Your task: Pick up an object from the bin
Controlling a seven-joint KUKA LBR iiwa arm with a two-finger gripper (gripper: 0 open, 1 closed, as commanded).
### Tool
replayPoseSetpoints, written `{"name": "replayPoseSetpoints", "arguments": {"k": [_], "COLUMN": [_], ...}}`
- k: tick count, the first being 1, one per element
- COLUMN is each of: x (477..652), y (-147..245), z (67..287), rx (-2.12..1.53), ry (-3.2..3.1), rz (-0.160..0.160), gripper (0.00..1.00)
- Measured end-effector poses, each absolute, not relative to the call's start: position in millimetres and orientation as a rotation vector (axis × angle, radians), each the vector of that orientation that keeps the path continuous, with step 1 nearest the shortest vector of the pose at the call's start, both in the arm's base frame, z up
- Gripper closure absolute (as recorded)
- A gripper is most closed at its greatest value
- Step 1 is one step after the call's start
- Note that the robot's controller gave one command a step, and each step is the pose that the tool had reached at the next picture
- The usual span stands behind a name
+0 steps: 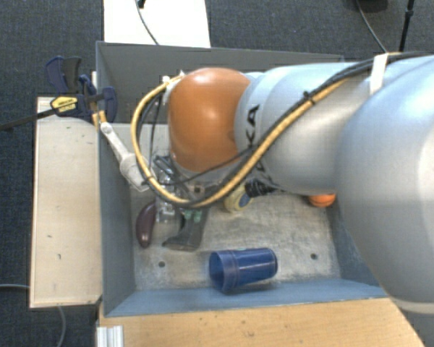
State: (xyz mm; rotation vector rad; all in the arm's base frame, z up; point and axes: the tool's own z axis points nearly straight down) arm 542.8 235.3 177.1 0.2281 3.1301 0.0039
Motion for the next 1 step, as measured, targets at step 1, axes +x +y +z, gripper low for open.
{"name": "replayPoseSetpoints", "arguments": {"k": [1], "x": [552.0], "y": [237.2], "z": [176.3], "rx": [0.278], "ry": [3.128], "rz": [0.000], "gripper": [1.00]}}
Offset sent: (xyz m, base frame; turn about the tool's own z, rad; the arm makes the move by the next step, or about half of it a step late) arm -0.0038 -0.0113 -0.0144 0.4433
